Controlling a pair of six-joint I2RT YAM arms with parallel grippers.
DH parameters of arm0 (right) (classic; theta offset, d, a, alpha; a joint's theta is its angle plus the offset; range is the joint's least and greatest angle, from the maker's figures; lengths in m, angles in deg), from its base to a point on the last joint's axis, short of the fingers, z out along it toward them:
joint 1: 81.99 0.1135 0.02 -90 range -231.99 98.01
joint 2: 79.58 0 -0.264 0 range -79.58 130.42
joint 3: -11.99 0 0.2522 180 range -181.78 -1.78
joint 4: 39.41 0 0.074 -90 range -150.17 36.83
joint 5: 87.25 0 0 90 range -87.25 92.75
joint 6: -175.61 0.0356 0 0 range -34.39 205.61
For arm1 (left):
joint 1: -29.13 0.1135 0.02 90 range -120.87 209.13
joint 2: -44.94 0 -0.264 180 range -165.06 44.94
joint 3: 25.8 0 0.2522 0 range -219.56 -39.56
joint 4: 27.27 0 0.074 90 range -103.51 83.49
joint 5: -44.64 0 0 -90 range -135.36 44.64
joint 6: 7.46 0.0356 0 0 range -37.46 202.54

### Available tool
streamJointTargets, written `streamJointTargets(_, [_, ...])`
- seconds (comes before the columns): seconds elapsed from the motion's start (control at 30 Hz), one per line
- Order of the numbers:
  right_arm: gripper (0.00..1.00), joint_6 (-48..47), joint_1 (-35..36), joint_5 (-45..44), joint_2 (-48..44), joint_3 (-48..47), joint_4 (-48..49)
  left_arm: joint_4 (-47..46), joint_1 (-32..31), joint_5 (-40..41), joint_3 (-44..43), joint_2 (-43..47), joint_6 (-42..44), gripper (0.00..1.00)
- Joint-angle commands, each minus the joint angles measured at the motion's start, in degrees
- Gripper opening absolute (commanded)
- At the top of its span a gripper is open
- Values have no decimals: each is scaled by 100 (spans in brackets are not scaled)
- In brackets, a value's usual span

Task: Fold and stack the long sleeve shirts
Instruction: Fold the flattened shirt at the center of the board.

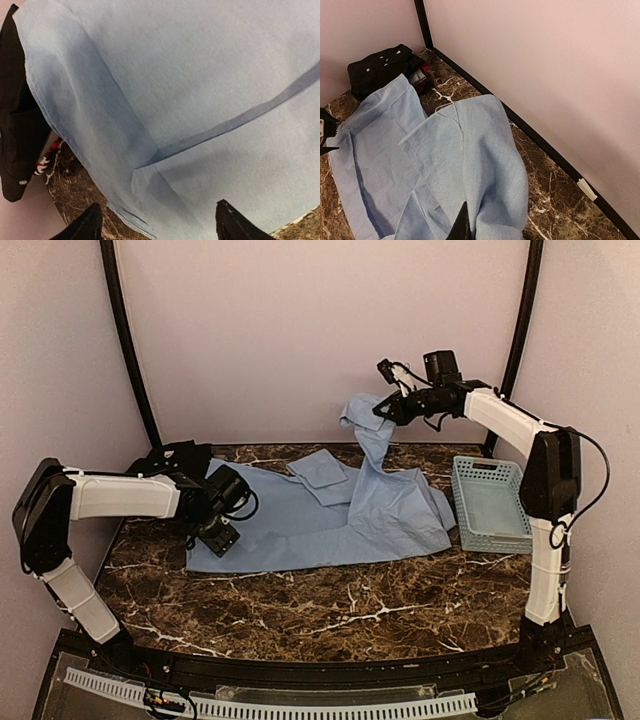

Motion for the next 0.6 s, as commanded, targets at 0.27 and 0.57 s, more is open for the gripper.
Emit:
streamJointTargets(0.27, [0,53,-20,785,130,-93,7,-1054,22,-1014,-661,999,-395,85])
streamJointTargets(0.57, [0,1586,448,1047,-785,1685,1336,-3269,17,-3959,-1185,590,-2024,85])
